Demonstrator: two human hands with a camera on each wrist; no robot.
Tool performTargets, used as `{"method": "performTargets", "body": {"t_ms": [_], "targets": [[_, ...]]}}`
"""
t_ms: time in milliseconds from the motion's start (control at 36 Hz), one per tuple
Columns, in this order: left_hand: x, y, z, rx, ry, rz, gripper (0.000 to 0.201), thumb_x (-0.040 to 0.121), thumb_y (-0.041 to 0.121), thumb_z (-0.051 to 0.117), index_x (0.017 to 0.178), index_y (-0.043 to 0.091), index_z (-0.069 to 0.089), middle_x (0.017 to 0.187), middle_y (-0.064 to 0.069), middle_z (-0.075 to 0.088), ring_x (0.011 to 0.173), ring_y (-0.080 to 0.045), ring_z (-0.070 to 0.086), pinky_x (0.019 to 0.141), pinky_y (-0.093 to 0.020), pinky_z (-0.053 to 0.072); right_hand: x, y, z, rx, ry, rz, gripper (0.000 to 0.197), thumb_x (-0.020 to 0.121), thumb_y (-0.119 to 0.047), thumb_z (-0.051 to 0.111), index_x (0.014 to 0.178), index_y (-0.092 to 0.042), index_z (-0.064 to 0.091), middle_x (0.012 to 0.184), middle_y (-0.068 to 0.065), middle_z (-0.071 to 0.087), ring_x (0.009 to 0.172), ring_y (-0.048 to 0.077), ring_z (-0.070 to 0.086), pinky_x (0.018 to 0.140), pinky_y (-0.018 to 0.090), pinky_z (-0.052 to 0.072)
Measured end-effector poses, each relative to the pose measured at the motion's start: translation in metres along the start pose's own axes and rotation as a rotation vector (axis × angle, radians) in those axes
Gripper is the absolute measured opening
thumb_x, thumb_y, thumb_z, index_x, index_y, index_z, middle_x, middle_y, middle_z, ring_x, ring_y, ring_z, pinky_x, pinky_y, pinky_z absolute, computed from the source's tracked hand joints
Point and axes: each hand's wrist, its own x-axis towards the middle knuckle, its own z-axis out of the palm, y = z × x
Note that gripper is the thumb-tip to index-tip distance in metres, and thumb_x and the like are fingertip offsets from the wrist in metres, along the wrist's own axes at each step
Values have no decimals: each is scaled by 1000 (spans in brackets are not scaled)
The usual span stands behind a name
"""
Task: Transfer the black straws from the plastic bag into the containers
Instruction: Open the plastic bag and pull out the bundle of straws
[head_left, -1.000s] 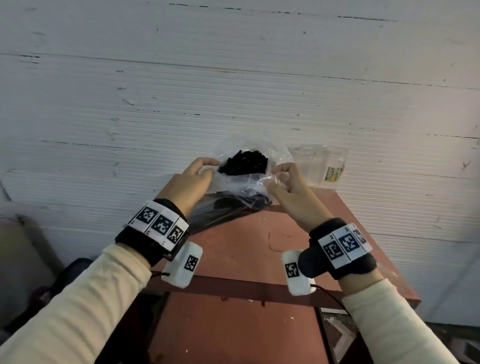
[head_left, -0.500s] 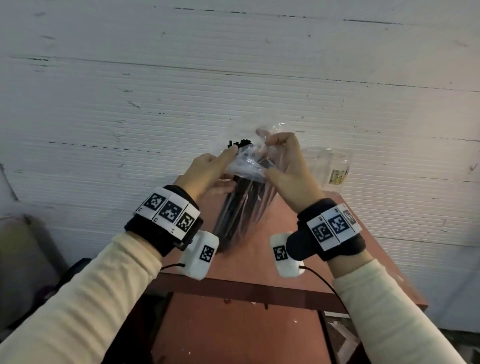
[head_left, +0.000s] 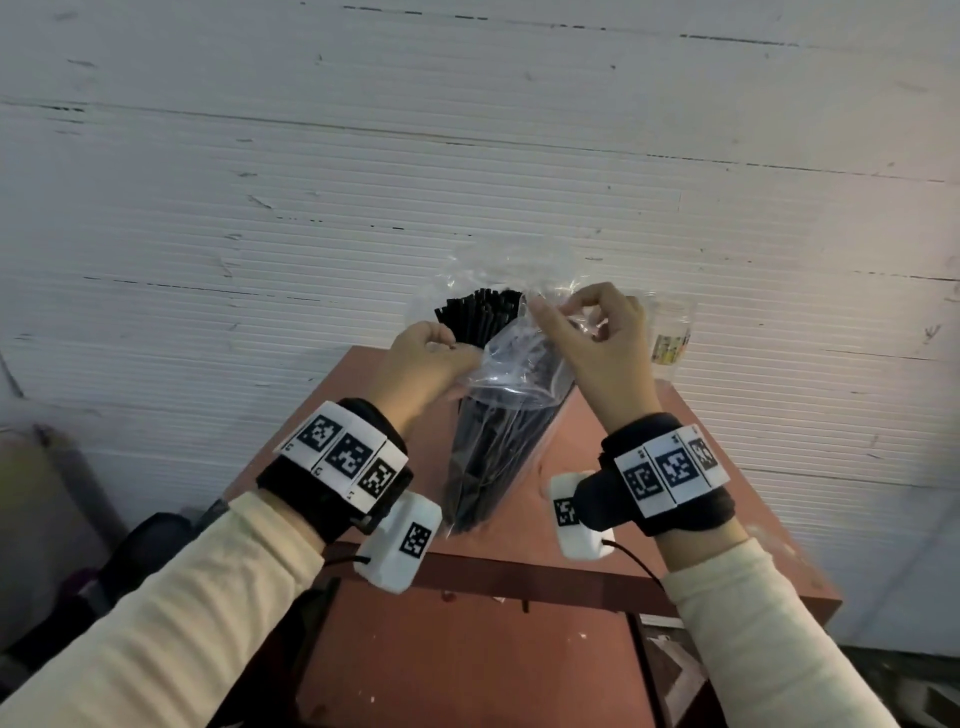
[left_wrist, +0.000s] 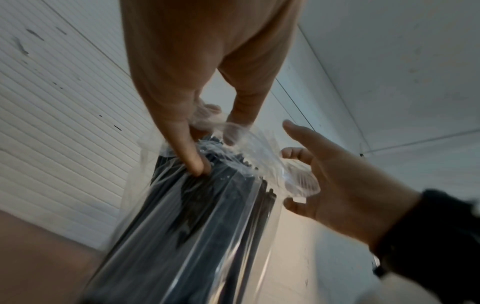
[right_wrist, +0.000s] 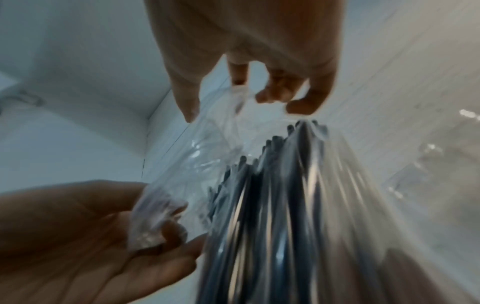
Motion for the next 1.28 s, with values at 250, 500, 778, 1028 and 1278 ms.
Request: {"method": "performTargets", "body": {"t_ms": [250,500,778,1028,1278], "targets": [[-21,-22,31,269,5,174,25,86,20,70,98,22,48,83,-2,57,64,-13,53,57,-23,46,5,-6,-9,-327,-155,362,107,75,-70,62,144,-3,12,142,20,22,131,37,30,103,44,35],[-14,-25,29,211,32,145,66,70,34,81,112,32,31,117,-6,45,102,-19,53,75,-28,49,17,8,-17,-234,-122,162,26,97,-19,38,72,-13,37,69,1,38,59,13,34,53,25,30],[-5,-20,18,30,30,-6,85,50,52,88,113,35,33,127,-9,50,115,-29,59,98,-50,51,20,29,-6,340,-147,327,15,99,-16,38,114,-16,42,89,0,50,63,8,49,53,15,45],[18,-23,15,-62,153,116,74,68,14,87,115,33,34,117,-5,52,107,-25,63,93,-42,55,42,22,-3,138,-171,190,25,98,-9,46,122,-7,54,96,2,61,73,19,49,66,30,45],[20,-42,12,30,109,67,79,70,7,85,125,23,30,118,3,46,108,-12,51,97,-30,42,35,45,13,331,-206,420,33,98,-1,35,126,-20,34,89,5,50,54,10,46,65,35,46]]}}
